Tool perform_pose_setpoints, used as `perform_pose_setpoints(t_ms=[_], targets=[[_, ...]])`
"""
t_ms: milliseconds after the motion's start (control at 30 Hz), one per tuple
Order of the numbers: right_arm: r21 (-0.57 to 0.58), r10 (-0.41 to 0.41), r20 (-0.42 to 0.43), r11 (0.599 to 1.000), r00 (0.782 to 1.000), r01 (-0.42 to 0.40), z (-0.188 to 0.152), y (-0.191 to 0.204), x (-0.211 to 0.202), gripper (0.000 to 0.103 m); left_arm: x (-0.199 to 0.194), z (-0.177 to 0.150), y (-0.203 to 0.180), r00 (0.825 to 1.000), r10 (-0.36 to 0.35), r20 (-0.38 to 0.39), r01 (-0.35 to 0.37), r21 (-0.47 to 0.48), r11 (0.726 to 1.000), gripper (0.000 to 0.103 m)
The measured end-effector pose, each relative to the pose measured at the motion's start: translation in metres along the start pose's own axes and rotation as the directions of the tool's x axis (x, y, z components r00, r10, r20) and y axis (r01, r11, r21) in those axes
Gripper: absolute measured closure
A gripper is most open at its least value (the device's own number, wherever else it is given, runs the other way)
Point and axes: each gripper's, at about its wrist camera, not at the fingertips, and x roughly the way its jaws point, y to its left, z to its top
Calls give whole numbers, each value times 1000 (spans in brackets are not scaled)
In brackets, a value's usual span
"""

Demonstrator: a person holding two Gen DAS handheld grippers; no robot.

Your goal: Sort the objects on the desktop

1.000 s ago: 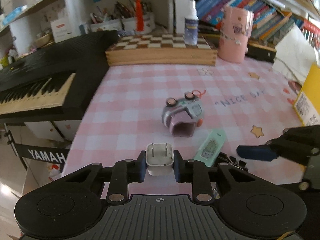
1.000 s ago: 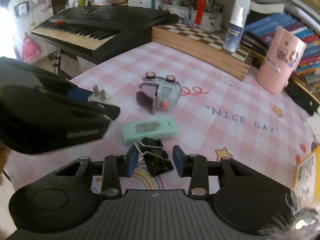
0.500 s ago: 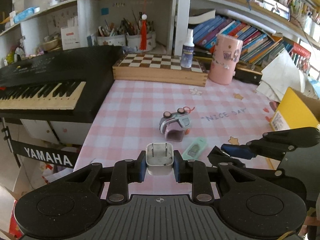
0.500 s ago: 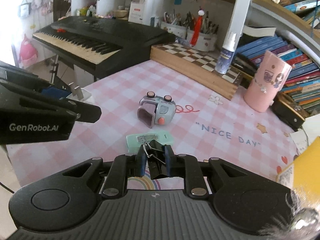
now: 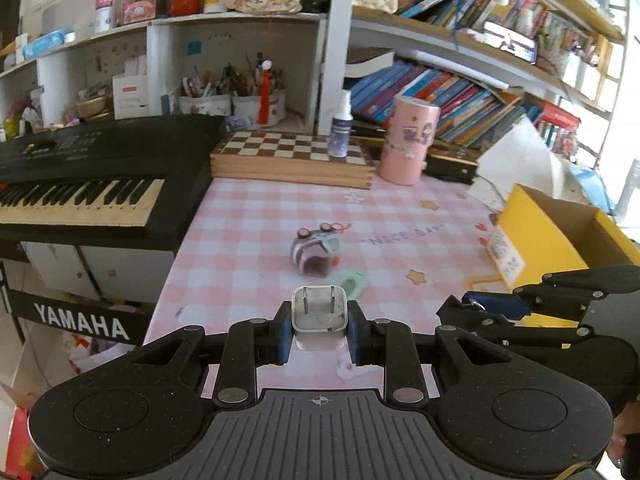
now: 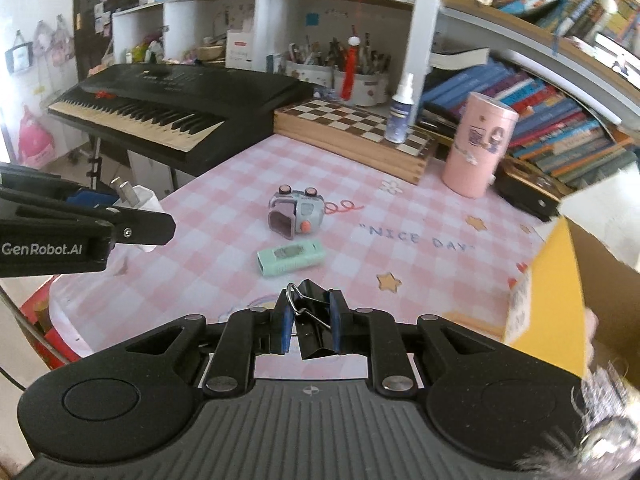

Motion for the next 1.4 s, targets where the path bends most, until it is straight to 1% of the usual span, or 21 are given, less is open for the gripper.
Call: perform_pose_setpoints(t_ms=[167,633,867,1167,1400], targets=[[24,-28,-4,999,1000,28,-13,11,-16,86,-17,-12,-1,1000,-24,8,23,10,1000,77],[45,-47,10,998,999,47,-42,52,-63,86,-76,-49,2,998,-54,31,53,32,998,77],[85,-72,-1,994,997,72,-63,64,-86,86,-99,-68,0,996,-79,30,78,40,996,77],[132,-107,-25,985,994,109,-96,78,-114,86,-118,-91,-13,990,-142,2,141,93,986,77],[208,-156,-53,964,986,163,-116,72,-133,86,-123,-98,-28,979,-204,-15,204,141,969,77]])
